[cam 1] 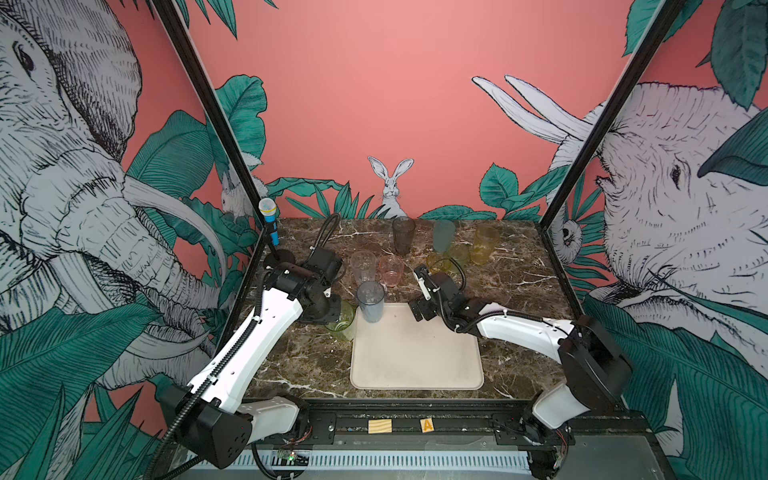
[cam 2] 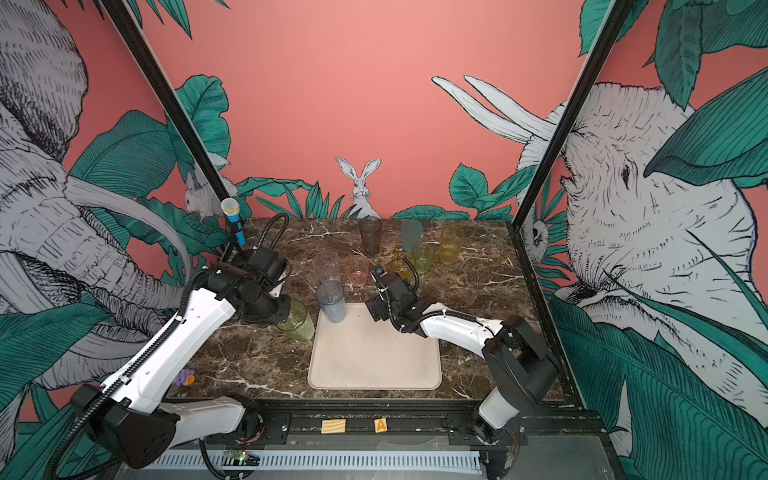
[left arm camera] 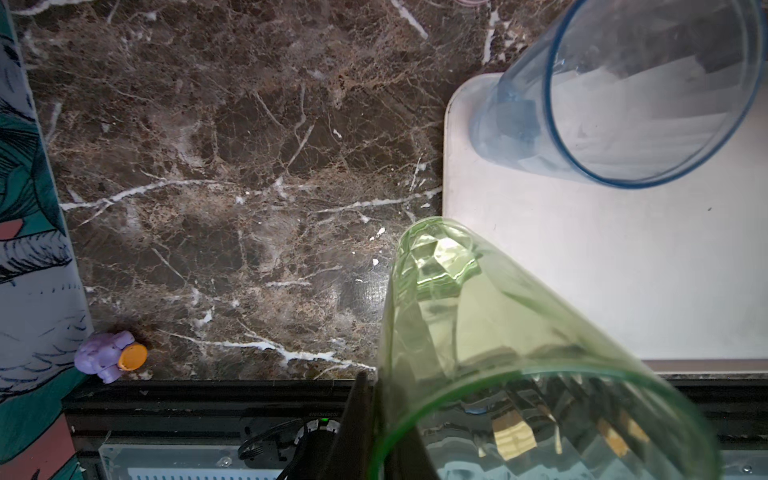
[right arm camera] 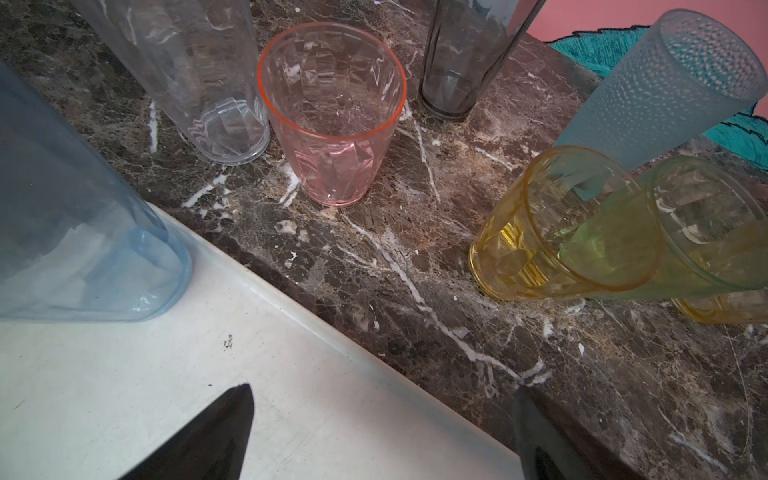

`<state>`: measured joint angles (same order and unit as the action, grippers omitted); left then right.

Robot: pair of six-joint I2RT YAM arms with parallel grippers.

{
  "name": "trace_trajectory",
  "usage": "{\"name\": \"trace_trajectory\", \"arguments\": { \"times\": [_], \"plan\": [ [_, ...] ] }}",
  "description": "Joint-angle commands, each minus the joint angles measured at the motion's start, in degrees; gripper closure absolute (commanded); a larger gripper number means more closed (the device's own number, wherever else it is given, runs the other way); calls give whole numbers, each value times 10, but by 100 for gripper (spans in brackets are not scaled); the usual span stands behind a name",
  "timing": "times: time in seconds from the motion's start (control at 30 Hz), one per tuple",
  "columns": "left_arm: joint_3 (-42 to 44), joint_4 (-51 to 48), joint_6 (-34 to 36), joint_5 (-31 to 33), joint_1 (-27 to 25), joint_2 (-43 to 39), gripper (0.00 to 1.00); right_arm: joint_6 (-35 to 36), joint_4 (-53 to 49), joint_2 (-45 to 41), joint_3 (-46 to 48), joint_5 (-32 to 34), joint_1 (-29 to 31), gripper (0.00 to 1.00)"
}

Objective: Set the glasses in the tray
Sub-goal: 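Carry the green cup with the left gripper over the tray, then lower the green cup onto the tray beside the tumbler and open the left gripper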

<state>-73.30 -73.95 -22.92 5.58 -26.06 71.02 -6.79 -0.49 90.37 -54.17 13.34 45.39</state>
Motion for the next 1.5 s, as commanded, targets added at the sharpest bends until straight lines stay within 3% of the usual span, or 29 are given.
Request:
{"name": "trace_trajectory", "arguments": {
  "times": [0.0,0.63,1.07,1.47],
  "plan": [
    [17,33,-22,-18,-10,-13,100,7,14,-3,-5,12,5,1],
    [77,90,-83,-2,-73,2,100,10,10,3,-9,16,7,1],
    [60,95,-92,23,-127,69,100,10,10,3,-10,18,8,1],
    [46,112,-94,15,-137,104,100,12,7,5,-12,20,9,1]
  ]
}}
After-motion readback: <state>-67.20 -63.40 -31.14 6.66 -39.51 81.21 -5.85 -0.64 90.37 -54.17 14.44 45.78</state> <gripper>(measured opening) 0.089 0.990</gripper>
